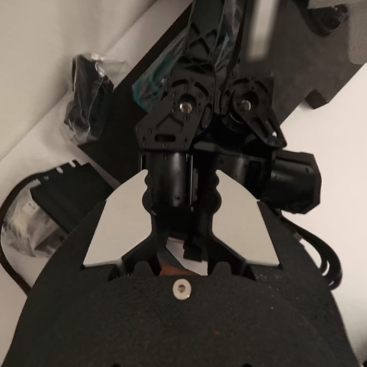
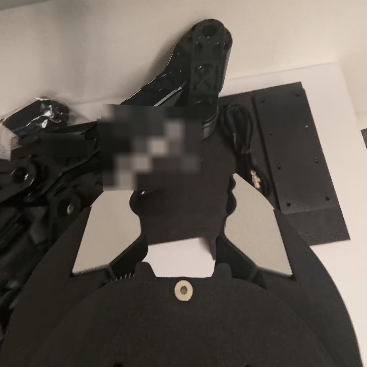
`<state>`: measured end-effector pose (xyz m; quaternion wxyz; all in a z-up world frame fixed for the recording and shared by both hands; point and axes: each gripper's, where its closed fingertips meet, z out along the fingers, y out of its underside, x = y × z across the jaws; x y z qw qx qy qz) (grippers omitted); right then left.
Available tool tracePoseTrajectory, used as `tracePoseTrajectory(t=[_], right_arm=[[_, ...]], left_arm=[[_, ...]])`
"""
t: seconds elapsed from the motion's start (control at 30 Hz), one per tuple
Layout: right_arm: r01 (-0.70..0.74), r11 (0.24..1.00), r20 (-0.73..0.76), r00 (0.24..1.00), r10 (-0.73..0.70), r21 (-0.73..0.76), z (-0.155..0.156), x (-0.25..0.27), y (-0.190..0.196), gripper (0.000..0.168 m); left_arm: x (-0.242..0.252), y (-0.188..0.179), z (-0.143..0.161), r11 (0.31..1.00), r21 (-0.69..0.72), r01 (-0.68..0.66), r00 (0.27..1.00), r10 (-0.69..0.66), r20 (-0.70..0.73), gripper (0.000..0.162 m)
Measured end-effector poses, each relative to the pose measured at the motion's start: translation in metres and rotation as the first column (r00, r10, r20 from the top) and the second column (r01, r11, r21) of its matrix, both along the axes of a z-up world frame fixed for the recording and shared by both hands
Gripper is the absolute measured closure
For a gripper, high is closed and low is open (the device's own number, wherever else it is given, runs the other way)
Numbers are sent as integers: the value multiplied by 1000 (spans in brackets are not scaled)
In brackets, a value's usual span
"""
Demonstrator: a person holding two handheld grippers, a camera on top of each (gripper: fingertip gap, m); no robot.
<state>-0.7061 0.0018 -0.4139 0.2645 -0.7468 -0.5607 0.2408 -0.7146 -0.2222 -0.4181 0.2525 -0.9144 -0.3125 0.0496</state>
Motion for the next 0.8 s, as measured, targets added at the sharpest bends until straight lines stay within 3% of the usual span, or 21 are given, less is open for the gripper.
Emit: tracePoseTrajectory(t=[0.17,0.37,0.47,0.57,0.63,0.8], right_arm=[[55,998,5,998,-55,3,-17,-33,16,81],[171,985,-38,985,-171,9,-27,-66,35,88],[178,982,-67,982,-174,58,-27,-81,56,100],[113,989,-88,991,-105,92,-29,-96,61,104],[75,990,-89,994,-64,123,-27,-103,59,107],[23,981,-71,997,-10,191,-24,-108,52,123]], left_arm=[[-44,40,3,1000,-7,-21,997,21,-75,113],[-60,80,-8,983,-112,144,981,-157,-117,118],[-57,85,-9,969,-143,202,969,-219,-117,118],[-42,85,-12,966,-107,235,970,-240,-31,113],[-39,81,-13,969,-95,226,973,-230,-30,105],[-40,68,-16,984,-95,153,987,-148,54,106]])
